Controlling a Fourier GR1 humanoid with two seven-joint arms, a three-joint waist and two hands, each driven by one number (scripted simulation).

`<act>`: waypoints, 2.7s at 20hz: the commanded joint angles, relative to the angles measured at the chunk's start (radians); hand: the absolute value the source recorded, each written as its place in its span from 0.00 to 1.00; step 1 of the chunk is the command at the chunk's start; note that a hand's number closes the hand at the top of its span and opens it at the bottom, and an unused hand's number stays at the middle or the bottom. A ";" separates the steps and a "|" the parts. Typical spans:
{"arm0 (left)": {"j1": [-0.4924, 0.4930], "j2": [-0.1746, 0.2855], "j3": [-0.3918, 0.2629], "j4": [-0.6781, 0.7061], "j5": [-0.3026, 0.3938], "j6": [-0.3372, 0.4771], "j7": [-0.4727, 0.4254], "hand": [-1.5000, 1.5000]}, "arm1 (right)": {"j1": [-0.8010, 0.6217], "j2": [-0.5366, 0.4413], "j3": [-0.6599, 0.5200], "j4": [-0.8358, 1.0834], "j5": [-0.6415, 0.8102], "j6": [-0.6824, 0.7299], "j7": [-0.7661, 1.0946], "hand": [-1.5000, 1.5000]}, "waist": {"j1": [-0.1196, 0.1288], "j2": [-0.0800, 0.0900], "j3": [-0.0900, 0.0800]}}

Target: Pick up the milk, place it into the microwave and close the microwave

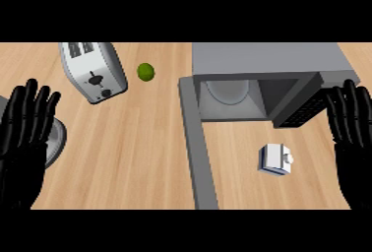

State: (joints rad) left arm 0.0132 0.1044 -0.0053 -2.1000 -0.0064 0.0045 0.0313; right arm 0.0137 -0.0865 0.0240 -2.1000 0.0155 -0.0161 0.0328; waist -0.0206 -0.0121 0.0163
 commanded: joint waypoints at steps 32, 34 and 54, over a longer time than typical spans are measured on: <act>0.533 -0.104 -0.002 -0.229 0.170 -0.100 -0.153 0.00 | 0.145 0.068 0.225 0.101 0.048 -0.182 -0.085 0.00 | 0.029 0.010 -0.017; 0.527 -0.104 0.017 -0.223 0.169 -0.121 -0.136 0.00 | 0.087 0.056 0.152 0.146 -0.019 -0.151 -0.079 0.00 | 0.030 0.011 -0.016; 0.595 -0.104 0.025 -0.282 0.168 -0.135 -0.163 0.00 | 0.226 -0.016 -0.050 0.543 -0.116 -0.001 -0.508 0.00 | 0.026 0.011 -0.016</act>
State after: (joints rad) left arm 0.5791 0.0025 0.0488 -2.3547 0.1929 -0.1536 -0.1195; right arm 0.2317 -0.0729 0.0161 -1.6348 -0.0776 -0.0709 -0.3968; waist 0.0047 -0.0012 0.0002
